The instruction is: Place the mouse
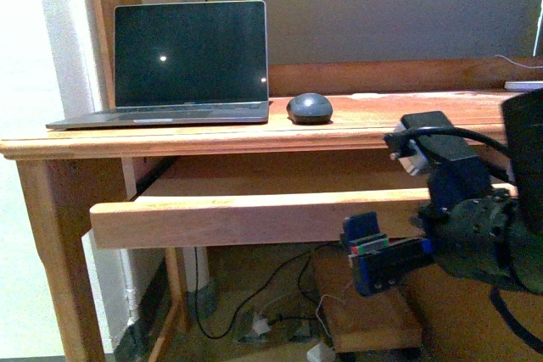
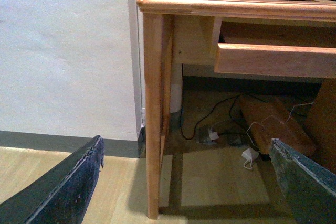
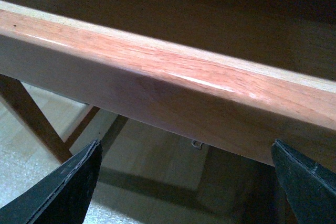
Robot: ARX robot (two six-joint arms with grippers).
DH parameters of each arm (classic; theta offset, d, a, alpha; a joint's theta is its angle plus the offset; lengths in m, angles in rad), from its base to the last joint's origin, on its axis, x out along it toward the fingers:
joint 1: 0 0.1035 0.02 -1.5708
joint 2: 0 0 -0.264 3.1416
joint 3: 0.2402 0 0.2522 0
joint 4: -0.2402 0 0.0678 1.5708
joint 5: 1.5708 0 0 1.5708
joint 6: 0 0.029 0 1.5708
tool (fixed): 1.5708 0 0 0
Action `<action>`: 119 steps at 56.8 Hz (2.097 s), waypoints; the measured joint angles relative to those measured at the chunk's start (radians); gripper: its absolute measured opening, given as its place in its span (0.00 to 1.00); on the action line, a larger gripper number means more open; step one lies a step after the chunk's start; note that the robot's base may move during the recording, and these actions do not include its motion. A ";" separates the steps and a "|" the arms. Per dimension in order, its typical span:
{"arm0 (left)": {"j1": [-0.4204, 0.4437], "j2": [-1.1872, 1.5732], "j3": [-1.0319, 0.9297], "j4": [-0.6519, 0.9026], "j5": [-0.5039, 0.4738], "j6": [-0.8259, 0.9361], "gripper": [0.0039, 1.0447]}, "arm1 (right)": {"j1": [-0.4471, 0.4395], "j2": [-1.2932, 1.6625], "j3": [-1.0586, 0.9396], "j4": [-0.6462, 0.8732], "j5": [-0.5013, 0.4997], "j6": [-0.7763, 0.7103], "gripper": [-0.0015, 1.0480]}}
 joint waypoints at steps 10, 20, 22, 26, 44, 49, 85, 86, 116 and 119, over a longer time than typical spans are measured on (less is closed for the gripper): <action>0.000 0.000 0.000 0.000 0.000 0.000 0.93 | 0.024 0.082 0.131 -0.036 0.041 0.001 0.93; 0.000 0.000 0.000 0.000 0.000 0.000 0.93 | 0.034 0.144 0.226 -0.058 0.077 0.016 0.93; 0.000 0.000 0.000 0.000 0.000 0.000 0.93 | 0.034 0.154 0.242 -0.063 0.084 0.017 0.93; 0.000 0.000 0.000 0.000 0.000 0.000 0.93 | 0.034 0.171 0.267 -0.072 0.093 0.018 0.93; 0.000 0.000 0.000 0.000 0.000 0.000 0.93 | 0.020 0.151 0.248 -0.057 0.063 0.040 0.93; 0.000 0.000 0.000 0.000 0.000 0.000 0.93 | -0.008 0.095 0.187 -0.038 0.023 0.055 0.93; 0.000 0.000 0.000 0.000 0.000 0.000 0.93 | -0.388 -0.759 -0.549 -0.085 -0.338 0.291 0.93; 0.000 0.000 0.000 0.000 0.000 0.000 0.93 | -0.393 -0.790 -0.567 -0.090 -0.343 0.303 0.93; 0.000 0.000 0.000 0.000 0.002 0.000 0.93 | -0.392 -1.595 -0.836 -0.558 -0.010 0.208 0.70; 0.000 0.000 0.000 0.000 0.001 0.000 0.93 | -0.435 -1.682 -0.854 -0.606 0.016 0.156 0.62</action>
